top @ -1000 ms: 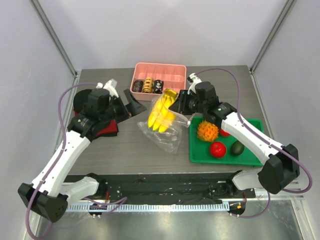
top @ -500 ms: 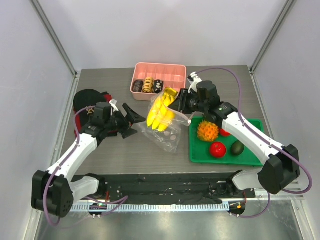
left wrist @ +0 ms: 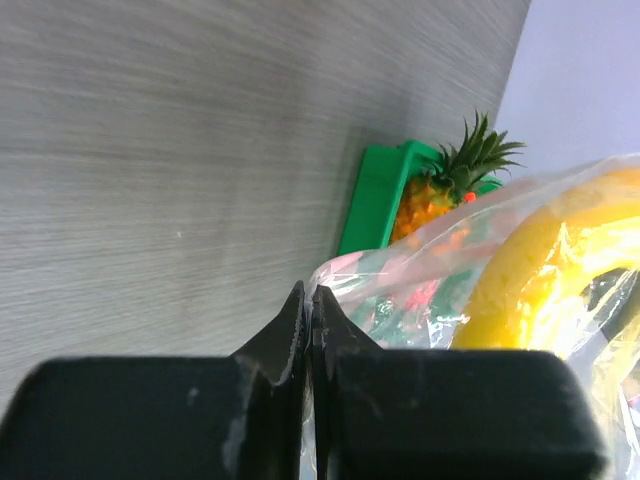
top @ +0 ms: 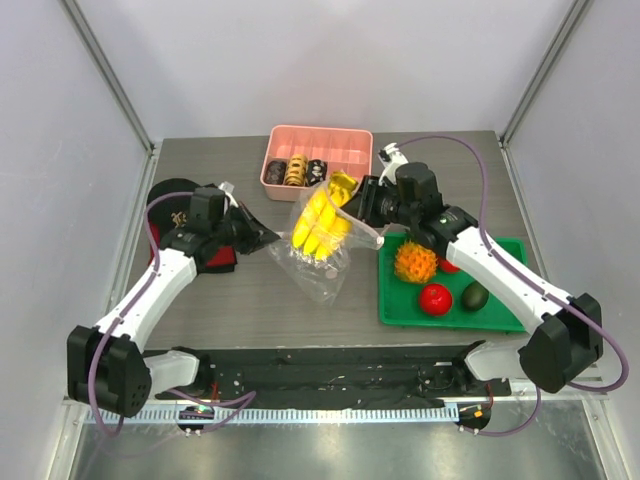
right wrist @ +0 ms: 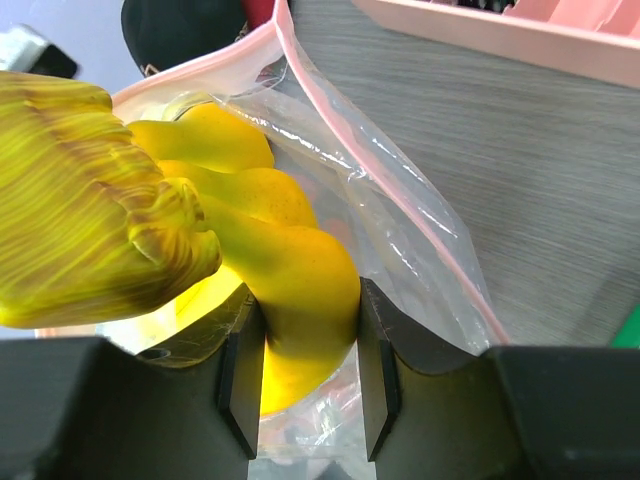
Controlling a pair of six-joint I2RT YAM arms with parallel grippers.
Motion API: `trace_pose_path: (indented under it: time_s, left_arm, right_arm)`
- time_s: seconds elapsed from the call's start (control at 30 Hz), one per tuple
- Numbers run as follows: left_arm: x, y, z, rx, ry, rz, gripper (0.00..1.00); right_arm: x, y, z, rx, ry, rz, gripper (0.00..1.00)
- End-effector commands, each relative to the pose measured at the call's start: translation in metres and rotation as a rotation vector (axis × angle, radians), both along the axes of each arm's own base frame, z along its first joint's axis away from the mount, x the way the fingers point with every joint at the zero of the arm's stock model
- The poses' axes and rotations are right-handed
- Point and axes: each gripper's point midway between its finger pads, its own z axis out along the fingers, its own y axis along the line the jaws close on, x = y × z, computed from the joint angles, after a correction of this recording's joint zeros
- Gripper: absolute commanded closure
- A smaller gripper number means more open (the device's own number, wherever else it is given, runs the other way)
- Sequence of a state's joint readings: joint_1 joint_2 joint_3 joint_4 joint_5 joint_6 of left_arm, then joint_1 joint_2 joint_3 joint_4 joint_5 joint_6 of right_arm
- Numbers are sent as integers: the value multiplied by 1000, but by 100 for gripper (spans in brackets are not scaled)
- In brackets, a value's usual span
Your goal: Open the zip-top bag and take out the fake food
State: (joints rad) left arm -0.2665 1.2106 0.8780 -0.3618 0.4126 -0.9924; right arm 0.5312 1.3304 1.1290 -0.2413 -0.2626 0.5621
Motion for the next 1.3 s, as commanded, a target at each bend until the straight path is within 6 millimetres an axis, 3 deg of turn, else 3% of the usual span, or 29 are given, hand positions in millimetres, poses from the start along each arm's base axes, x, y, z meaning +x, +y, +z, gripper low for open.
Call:
trace_pose_path:
  time_s: [0.0, 0.17, 0.33, 0.5, 0.67, 0.7, 0.8, 0.83, 0.93, 0.97, 1.07, 1.1, 1.13, 1.17, 1.23, 1.27]
  left_arm:
    - [-10, 43, -3, 253, 1, 73, 100]
    - [-13, 64, -4, 335, -13, 146, 100]
    - [-18, 75, -10, 395, 3, 166, 100]
    - [-6, 52, -15, 310, -42, 80, 100]
    - [4, 52, -22, 374, -48, 13, 100]
    - [9, 55, -21, 398, -54, 13, 100]
    - [13, 62, -28, 475, -47, -21, 100]
    - [17, 64, -25, 495, -57, -21, 100]
    - [19, 69, -27, 551, -37, -62, 84]
    - [19, 72, -29, 570, -21, -64, 65]
    - [20, 79, -21, 613, -24, -59, 43]
    - [21, 78, -9, 608, -52, -56, 11]
    - [21, 77, 0, 605, -67, -53, 1]
    - [21, 77, 6, 605, -78, -49, 0]
    - [18, 71, 23, 599, -102, -56, 0]
    - [16, 68, 30, 594, -120, -65, 0]
  right_arm:
    - [12, -30, 42, -41, -190, -128, 99]
    - [21, -65, 57, -148, -276, -270, 99]
    - [22, -79, 59, -196, -292, -321, 99]
    - [19, -79, 55, -197, -274, -311, 99]
    - [17, -84, 45, -222, -236, -336, 99]
    - [18, -101, 37, -290, -212, -402, 99]
    - [15, -136, 39, -412, -204, -524, 99]
    - [15, -157, 43, -464, -211, -618, 99]
    - [4, -198, 43, -556, -174, -724, 99]
    - [-1, -212, 45, -562, -163, -758, 99]
    - [-21, -248, 26, -616, -47, -837, 99]
    - [-41, -265, 7, -612, 41, -881, 98]
    - [-47, -268, 1, -587, 71, -883, 98]
    - [-56, -283, -1, -555, 98, -942, 98]
    - [-65, -286, -21, -517, 169, -922, 99]
    - [-69, -301, -26, -507, 209, -963, 98]
